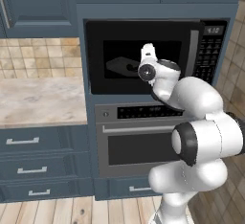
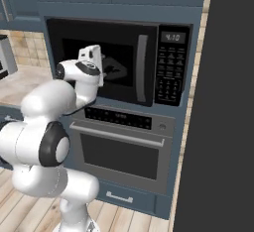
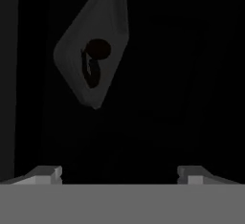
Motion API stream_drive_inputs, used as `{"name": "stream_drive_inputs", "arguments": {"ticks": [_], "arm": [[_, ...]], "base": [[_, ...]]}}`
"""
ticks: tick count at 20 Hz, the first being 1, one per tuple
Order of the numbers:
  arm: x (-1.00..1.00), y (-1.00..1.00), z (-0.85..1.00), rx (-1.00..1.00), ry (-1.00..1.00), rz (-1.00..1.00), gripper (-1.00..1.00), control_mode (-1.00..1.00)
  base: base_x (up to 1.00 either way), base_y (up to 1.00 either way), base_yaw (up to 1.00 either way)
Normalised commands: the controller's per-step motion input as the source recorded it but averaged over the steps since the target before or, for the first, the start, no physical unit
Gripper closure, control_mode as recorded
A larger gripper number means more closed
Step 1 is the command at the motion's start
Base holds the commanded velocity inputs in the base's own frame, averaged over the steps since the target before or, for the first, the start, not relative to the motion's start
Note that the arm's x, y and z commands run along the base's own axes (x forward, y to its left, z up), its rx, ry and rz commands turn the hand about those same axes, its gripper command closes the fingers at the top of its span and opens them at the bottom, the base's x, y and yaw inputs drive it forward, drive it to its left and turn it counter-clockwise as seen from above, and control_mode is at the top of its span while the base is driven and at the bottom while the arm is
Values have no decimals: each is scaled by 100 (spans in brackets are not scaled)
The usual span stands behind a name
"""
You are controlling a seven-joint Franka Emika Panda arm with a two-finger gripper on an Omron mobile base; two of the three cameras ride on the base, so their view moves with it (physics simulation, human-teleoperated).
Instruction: Place the tupperware containing the shrimp and carrot meal in the microwave. Close the microwave door and press the start button to reheat the meal.
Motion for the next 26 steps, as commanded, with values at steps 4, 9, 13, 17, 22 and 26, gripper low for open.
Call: {"name": "stream_drive_inputs", "arguments": {"ticks": [4, 9, 13, 17, 22, 26], "arm": [[79, -13, 12, 5, 8, 16, -100, -100], [68, -36, 0, 8, 4, 14, -100, -100], [42, -34, 0, 6, 5, 9, -100, -100], [-31, -8, 3, 2, 19, 1, -100, -100], [-56, 0, 39, 8, 24, 0, -100, -100], [-92, -12, 46, 16, 26, 0, -100, -100]], "base": [[0, 0, 0], [0, 0, 0], [0, 0, 0], [0, 0, 0], [0, 0, 0], [0, 0, 0]]}}
